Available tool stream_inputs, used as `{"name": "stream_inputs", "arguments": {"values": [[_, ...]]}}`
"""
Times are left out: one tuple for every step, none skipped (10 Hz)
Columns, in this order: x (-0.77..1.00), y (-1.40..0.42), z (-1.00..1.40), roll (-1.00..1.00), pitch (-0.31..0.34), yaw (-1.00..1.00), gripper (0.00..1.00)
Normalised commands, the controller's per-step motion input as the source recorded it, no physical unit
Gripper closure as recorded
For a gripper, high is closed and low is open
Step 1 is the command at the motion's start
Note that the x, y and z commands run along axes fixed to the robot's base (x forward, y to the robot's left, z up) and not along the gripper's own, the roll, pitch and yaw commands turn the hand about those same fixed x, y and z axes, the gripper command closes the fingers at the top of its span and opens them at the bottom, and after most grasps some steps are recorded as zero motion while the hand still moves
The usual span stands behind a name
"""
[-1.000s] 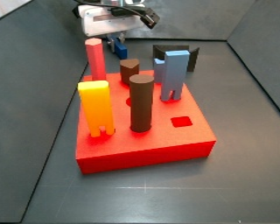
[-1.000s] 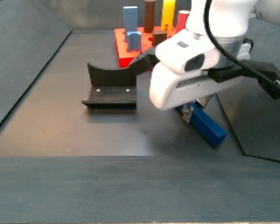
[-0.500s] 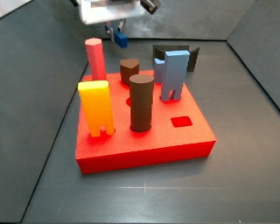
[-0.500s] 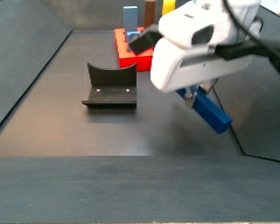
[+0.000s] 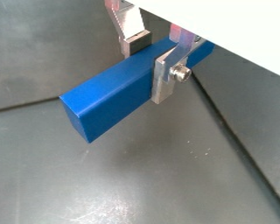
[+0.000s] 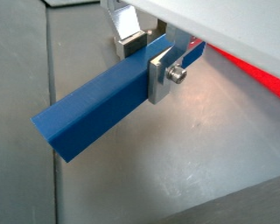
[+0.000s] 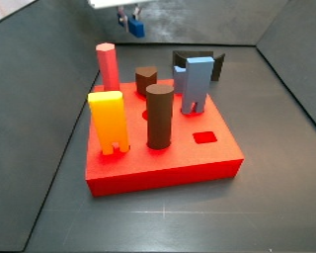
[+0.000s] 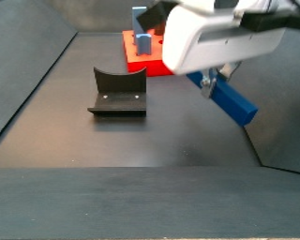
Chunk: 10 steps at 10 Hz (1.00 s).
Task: Pick up the rectangle object. Move up. Place the rectangle object on the fixture. Regrasp the rectangle object. Move to above the board. Insert the rectangle object.
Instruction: Place the rectangle object on the fixture.
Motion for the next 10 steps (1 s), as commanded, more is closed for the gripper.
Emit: {"name": "stream_inputs", "arguments": {"values": [[-0.03,0.00,1.00,0.08,0.066,-0.01,1.00],[-0.03,0.00,1.00,0.10,0.077,-0.01,1.00],[-0.03,0.00,1.00,0.11,0.086,0.00,1.00],[-0.03,0.00,0.87,0.13,0.094,0.01,1.00],[-0.02,0.00,0.73,0.13,0.099,0.02,1.00],[-0.02,0.00,0.60,0.12,0.104,0.03,1.00],[-0.01,0.00,0.47,0.12,0.109,0.03,1.00],[0.00,0.00,0.28,0.10,0.115,0.03,1.00],[1.00,-0.56,0.10,0.04,0.128,-1.00,1.00],[1.00,-0.56,0.07,0.03,0.128,-1.00,1.00]]}}
